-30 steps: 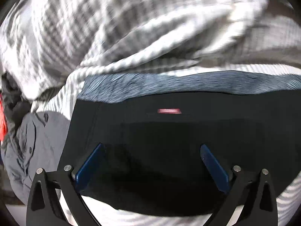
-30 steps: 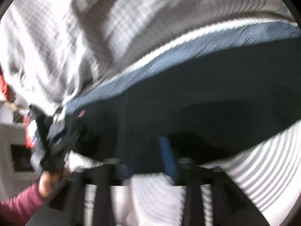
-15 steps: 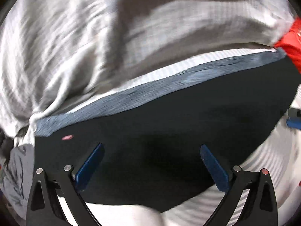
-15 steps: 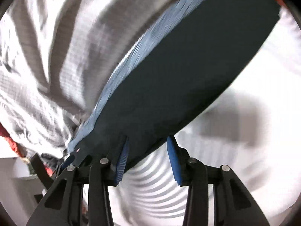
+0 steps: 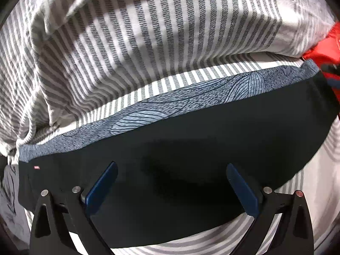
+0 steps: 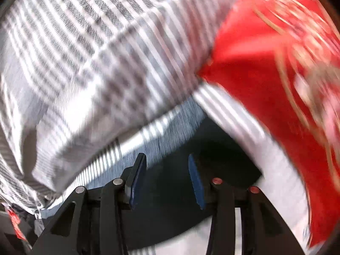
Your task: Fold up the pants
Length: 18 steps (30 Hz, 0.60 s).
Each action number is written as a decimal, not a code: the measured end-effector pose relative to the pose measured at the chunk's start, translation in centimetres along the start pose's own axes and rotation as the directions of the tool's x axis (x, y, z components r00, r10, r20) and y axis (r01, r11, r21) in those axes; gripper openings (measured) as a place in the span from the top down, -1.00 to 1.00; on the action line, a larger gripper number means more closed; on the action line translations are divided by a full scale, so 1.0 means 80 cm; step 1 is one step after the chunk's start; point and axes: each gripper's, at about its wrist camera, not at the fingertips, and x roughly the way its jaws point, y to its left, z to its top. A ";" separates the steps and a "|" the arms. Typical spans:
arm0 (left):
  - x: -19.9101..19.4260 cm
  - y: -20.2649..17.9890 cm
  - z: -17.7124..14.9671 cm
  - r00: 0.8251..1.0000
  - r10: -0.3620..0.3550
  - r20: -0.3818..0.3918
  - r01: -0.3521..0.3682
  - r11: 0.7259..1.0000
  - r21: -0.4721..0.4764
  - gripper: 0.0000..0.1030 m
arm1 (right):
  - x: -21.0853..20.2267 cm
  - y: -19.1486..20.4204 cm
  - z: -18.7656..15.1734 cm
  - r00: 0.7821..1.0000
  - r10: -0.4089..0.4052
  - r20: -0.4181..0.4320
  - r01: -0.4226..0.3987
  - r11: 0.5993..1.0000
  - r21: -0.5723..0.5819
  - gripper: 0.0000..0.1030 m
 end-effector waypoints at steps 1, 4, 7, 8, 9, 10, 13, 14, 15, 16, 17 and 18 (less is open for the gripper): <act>0.002 -0.003 0.001 1.000 0.001 -0.005 -0.001 1.000 -0.014 -1.00 | 0.010 0.001 0.010 1.000 0.003 -0.001 -0.003 1.000 -0.009 0.13; 0.008 -0.005 0.002 0.999 0.018 -0.029 -0.020 0.998 -0.053 -1.00 | 0.051 0.001 0.036 0.999 -0.007 -0.044 0.005 0.999 -0.046 0.13; 0.012 -0.003 -0.001 0.998 0.037 -0.056 -0.041 0.996 -0.081 -1.00 | 0.076 -0.022 0.045 0.996 -0.057 -0.070 0.054 0.997 -0.052 0.65; 0.013 -0.003 -0.001 0.997 0.042 -0.062 -0.047 0.995 -0.084 -1.00 | 0.075 -0.037 0.048 0.996 -0.050 -0.072 0.048 0.998 -0.027 1.00; 0.012 -0.003 -0.001 0.997 0.047 -0.064 -0.053 0.995 -0.082 -1.00 | 0.069 -0.055 0.050 0.997 -0.024 -0.080 0.026 1.000 0.018 1.00; 0.012 -0.003 0.000 0.996 0.054 -0.065 -0.059 0.995 -0.079 -1.00 | 0.062 -0.064 0.051 0.996 -0.005 -0.087 0.009 0.999 0.047 1.00; 0.005 -0.004 0.005 0.996 0.066 -0.054 -0.070 0.995 -0.068 -1.00 | 0.028 -0.065 0.049 0.997 0.003 -0.080 0.000 1.000 0.029 0.84; 0.003 -0.005 0.007 0.997 0.068 -0.047 -0.071 0.995 -0.066 -1.00 | 0.011 -0.059 0.041 0.998 0.005 -0.057 -0.007 1.000 -0.025 0.71; 0.005 -0.005 0.010 0.997 0.068 -0.046 -0.071 0.995 -0.065 -1.00 | 0.003 -0.056 0.033 0.999 0.003 -0.048 -0.006 0.998 -0.057 0.32; 0.009 -0.009 0.012 0.996 0.070 -0.051 -0.073 0.995 -0.062 -1.00 | 0.001 -0.056 0.023 0.999 -0.020 -0.042 0.016 0.996 -0.089 0.09; 0.014 -0.012 0.014 0.995 0.073 -0.061 -0.077 0.995 -0.058 -1.00 | 0.005 -0.058 0.018 0.998 -0.041 -0.042 0.036 0.994 -0.103 -0.39; 0.020 -0.019 0.015 0.994 0.074 -0.079 -0.078 0.996 -0.051 -1.00 | 0.019 -0.067 0.011 0.994 -0.088 -0.066 0.081 0.991 -0.109 -0.46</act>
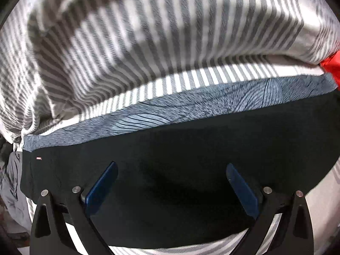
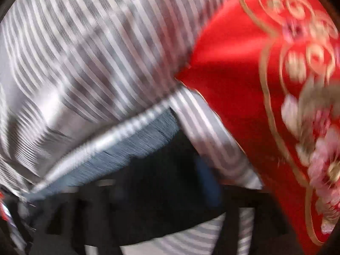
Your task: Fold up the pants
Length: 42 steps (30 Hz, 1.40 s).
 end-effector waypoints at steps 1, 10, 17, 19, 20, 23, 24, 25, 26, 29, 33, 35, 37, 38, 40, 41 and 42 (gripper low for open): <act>0.005 -0.005 0.000 1.000 0.004 -0.007 -0.004 1.000 0.006 -1.00 | 0.014 -0.011 -0.003 0.999 -0.026 -0.047 0.027 0.999 0.029 -0.46; -0.009 -0.025 0.001 1.000 -0.007 -0.009 0.007 1.000 0.016 -1.00 | -0.050 -0.074 -0.075 0.975 0.222 0.001 -0.217 0.948 0.231 -0.42; -0.033 -0.087 0.031 0.996 -0.065 0.059 0.063 0.997 0.038 -1.00 | -0.022 -0.085 -0.095 0.962 0.271 0.033 -0.268 0.913 0.306 -0.39; -0.038 -0.109 0.035 0.995 -0.064 0.078 0.060 0.997 0.053 -1.00 | -0.022 -0.087 -0.098 0.955 0.292 0.055 -0.295 0.909 0.293 -0.38; -0.040 -0.116 0.036 0.995 -0.061 0.085 0.056 0.997 0.055 -1.00 | -0.019 -0.086 -0.091 0.951 0.302 0.058 -0.306 0.907 0.290 -0.38; -0.043 -0.122 0.036 0.995 -0.044 0.089 0.040 0.998 0.051 -1.00 | -0.009 -0.084 -0.083 0.940 0.335 0.060 -0.337 0.896 0.289 -0.38; -0.043 -0.120 0.037 0.995 -0.034 0.090 0.030 0.998 0.046 -1.00 | -0.009 -0.087 -0.082 0.936 0.345 0.069 -0.350 0.891 0.291 -0.38; -0.043 -0.116 0.038 0.996 -0.022 0.092 0.019 0.999 0.040 -1.00 | -0.008 -0.087 -0.080 0.930 0.358 0.079 -0.365 0.884 0.292 -0.38; -0.039 -0.108 0.038 0.996 -0.011 0.092 0.008 0.999 0.031 -1.00 | -0.006 -0.088 -0.078 0.925 0.370 0.086 -0.379 0.875 0.302 -0.38; -0.029 -0.087 0.044 0.996 0.031 0.081 -0.031 0.999 -0.010 -1.00 | -0.005 -0.087 -0.073 0.912 0.394 0.111 -0.409 0.858 0.310 -0.38; -0.014 -0.053 0.052 0.995 0.079 0.055 -0.072 0.991 -0.116 -1.00 | -0.007 -0.083 -0.076 0.891 0.440 0.108 -0.452 0.841 0.298 -0.35; -0.010 -0.040 0.058 0.994 0.097 0.053 -0.087 0.983 -0.160 -1.00 | 0.000 -0.076 -0.081 0.892 0.445 0.080 -0.449 0.846 0.288 -0.28; 0.003 -0.036 0.062 0.993 0.108 0.050 -0.097 0.978 -0.187 -1.00 | 0.004 -0.074 -0.083 0.892 0.443 0.089 -0.449 0.847 0.285 -0.29; 0.009 -0.038 0.064 0.992 0.114 0.051 -0.102 0.976 -0.193 -1.00 | 0.006 -0.072 -0.079 0.891 0.444 0.093 -0.451 0.844 0.290 -0.29; 0.020 -0.045 0.068 0.989 0.134 0.057 -0.121 0.973 -0.194 -1.00 | 0.012 -0.066 -0.066 0.882 0.459 0.103 -0.467 0.829 0.308 -0.26; 0.024 -0.054 0.069 0.987 0.149 0.066 -0.133 0.972 -0.195 -1.00 | 0.014 -0.064 -0.063 0.880 0.464 0.102 -0.471 0.825 0.312 -0.07; 0.029 -0.054 0.069 0.984 0.158 0.077 -0.141 0.970 -0.196 -1.00 | 0.020 -0.058 -0.058 0.889 0.451 0.078 -0.451 0.835 0.314 0.33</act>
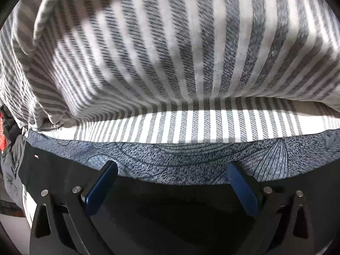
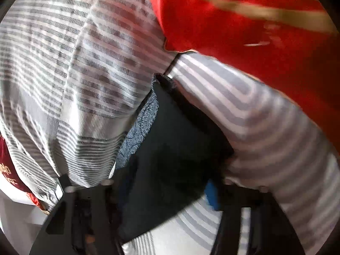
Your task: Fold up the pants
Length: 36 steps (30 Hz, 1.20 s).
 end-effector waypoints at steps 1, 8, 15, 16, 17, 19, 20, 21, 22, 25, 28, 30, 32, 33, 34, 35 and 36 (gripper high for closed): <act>0.001 -0.003 -0.002 1.000 0.010 0.021 -0.010 1.000 0.001 -1.00 | 0.007 0.002 0.002 1.000 -0.020 -0.021 0.020 1.000 0.002 0.50; -0.025 -0.010 -0.002 1.000 0.004 0.031 -0.006 0.997 0.075 -1.00 | -0.021 0.046 -0.003 0.997 0.075 -0.023 -0.076 0.997 -0.018 0.72; -0.051 0.007 -0.045 0.998 -0.057 0.014 0.055 0.989 0.137 -1.00 | -0.054 0.124 -0.036 0.994 0.111 -0.003 -0.110 0.980 -0.165 0.72; -0.038 -0.002 -0.052 0.999 -0.048 -0.026 0.052 0.984 0.172 -1.00 | -0.056 0.134 -0.042 0.994 0.113 -0.001 -0.111 0.977 -0.181 0.72; -0.038 -0.001 -0.052 0.998 -0.064 0.002 0.062 0.984 0.168 -1.00 | -0.058 0.145 -0.047 0.994 0.114 -0.002 -0.112 0.974 -0.198 0.72; -0.037 0.006 -0.048 0.995 -0.102 -0.006 0.102 0.982 0.159 -1.00 | -0.057 0.170 -0.061 0.994 0.108 -0.001 -0.105 0.963 -0.248 0.72; -0.037 0.010 -0.045 0.992 -0.122 -0.019 0.124 0.981 0.149 -1.00 | -0.056 0.189 -0.071 0.995 0.099 0.000 -0.094 0.952 -0.290 0.72; -0.041 0.023 -0.043 0.989 -0.144 -0.027 0.147 0.982 0.123 -1.00 | -0.055 0.201 -0.078 0.996 0.092 0.001 -0.087 0.944 -0.317 0.72; -0.046 0.037 -0.043 0.987 -0.159 -0.019 0.160 0.983 0.094 -1.00 | -0.053 0.213 -0.086 0.996 0.086 -0.001 -0.081 0.936 -0.343 0.72; -0.063 0.106 -0.046 0.984 -0.175 0.022 0.175 0.984 0.020 -1.00 | -0.037 0.250 -0.118 0.998 0.052 -0.018 -0.054 0.901 -0.430 0.72; -0.066 0.175 -0.051 0.987 -0.156 0.037 0.157 0.987 -0.022 -1.00 | -0.001 0.295 -0.165 0.999 -0.021 -0.032 0.000 0.846 -0.533 0.72; -0.066 0.222 -0.055 0.990 -0.134 0.044 0.136 0.989 -0.051 -1.00 | 0.024 0.316 -0.195 0.997 -0.076 -0.028 0.045 0.803 -0.594 0.72; -0.062 0.262 -0.060 0.993 -0.113 0.037 0.115 0.990 -0.078 -1.00 | 0.063 0.335 -0.235 0.988 -0.153 -0.019 0.102 0.737 -0.668 0.71; -0.057 0.283 -0.064 0.995 -0.100 0.030 0.102 0.991 -0.091 -1.00 | 0.080 0.340 -0.251 0.983 -0.184 -0.017 0.122 0.712 -0.691 0.71; -0.054 0.297 -0.067 0.996 -0.090 0.023 0.092 0.991 -0.102 -1.00 | 0.098 0.343 -0.267 0.976 -0.215 -0.018 0.139 0.690 -0.711 0.71; -0.048 0.315 -0.072 0.997 -0.080 0.011 0.081 0.990 -0.117 -1.00 | 0.120 0.344 -0.285 0.968 -0.250 -0.020 0.157 0.666 -0.729 0.70; -0.041 0.331 -0.076 0.997 -0.076 0.000 0.076 0.989 -0.128 -1.00 | 0.143 0.345 -0.302 0.958 -0.287 -0.016 0.179 0.637 -0.750 0.69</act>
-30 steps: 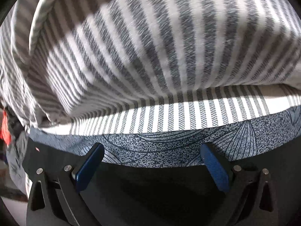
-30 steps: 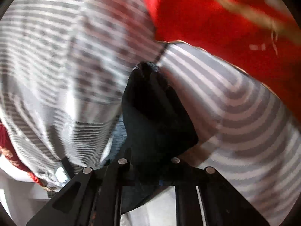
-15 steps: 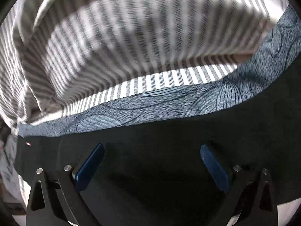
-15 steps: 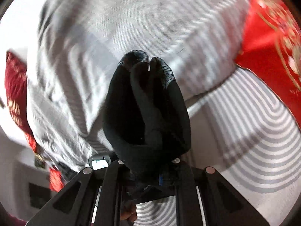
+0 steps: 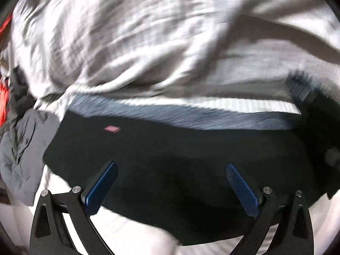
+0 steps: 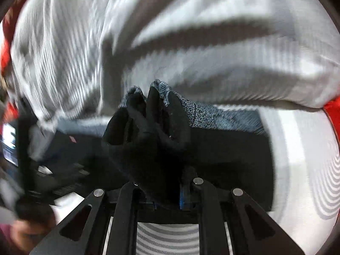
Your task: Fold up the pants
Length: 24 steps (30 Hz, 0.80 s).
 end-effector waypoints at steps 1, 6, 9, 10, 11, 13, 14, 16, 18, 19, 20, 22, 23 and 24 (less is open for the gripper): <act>0.007 0.014 -0.002 1.000 0.004 -0.008 -0.004 1.000 -0.009 -1.00 | 0.023 0.017 -0.007 0.999 -0.048 -0.024 0.047 0.998 -0.034 0.68; 0.029 0.069 -0.040 0.999 0.018 -0.038 -0.019 0.999 -0.035 -1.00 | 0.075 0.081 -0.029 0.961 -0.275 -0.027 0.265 0.945 -0.191 -0.02; 0.029 0.079 -0.045 0.999 0.017 -0.047 -0.019 0.999 -0.039 -1.00 | 0.063 0.112 -0.038 0.969 -0.246 -0.002 0.236 0.933 -0.273 -0.39; 0.033 0.083 -0.043 0.999 0.014 -0.046 -0.016 0.999 -0.041 -1.00 | 0.055 0.119 -0.042 0.976 -0.219 0.006 0.211 0.932 -0.294 -0.39; 0.031 0.084 -0.041 0.999 0.006 -0.044 -0.008 0.999 -0.043 -1.00 | 0.045 0.128 -0.044 0.984 -0.178 0.011 0.172 0.933 -0.314 -0.39; 0.032 0.082 -0.035 0.999 -0.012 -0.042 0.010 0.999 -0.042 -1.00 | 0.020 0.131 -0.051 0.993 -0.118 0.027 0.120 0.934 -0.336 -0.39; 0.036 0.084 -0.028 0.999 -0.024 -0.041 0.022 0.999 -0.037 -1.00 | 0.009 0.129 -0.053 0.992 -0.118 0.044 0.125 0.930 -0.345 -0.39; 0.034 0.072 -0.023 0.998 -0.044 -0.038 0.043 0.999 -0.017 -1.00 | -0.007 0.114 -0.056 0.981 -0.175 0.083 0.194 0.913 -0.360 -0.39; 0.034 0.055 -0.020 0.998 -0.063 -0.031 0.063 0.998 0.020 -1.00 | -0.011 0.108 -0.055 0.967 -0.229 0.109 0.253 0.892 -0.373 -0.38; 0.035 0.044 -0.020 0.997 -0.068 -0.029 0.069 0.997 0.043 -1.00 | -0.012 0.101 -0.055 0.964 -0.242 0.112 0.266 0.885 -0.381 -0.38; 0.036 0.036 -0.020 0.997 -0.071 -0.031 0.073 0.996 0.055 -1.00 | -0.009 0.097 -0.054 0.962 -0.251 0.111 0.274 0.877 -0.394 -0.35; 0.039 0.025 -0.021 0.996 -0.083 -0.041 0.086 0.994 0.065 -1.00 | -0.001 0.100 -0.055 0.958 -0.260 0.120 0.286 0.856 -0.430 -0.29; 0.038 0.023 -0.021 0.995 -0.088 -0.045 0.091 0.994 0.063 -1.00 | 0.003 0.103 -0.055 0.956 -0.262 0.131 0.293 0.844 -0.449 -0.25; 0.038 0.022 -0.021 0.995 -0.093 -0.047 0.096 0.993 0.062 -1.00 | 0.006 0.105 -0.055 0.955 -0.260 0.139 0.295 0.837 -0.461 -0.23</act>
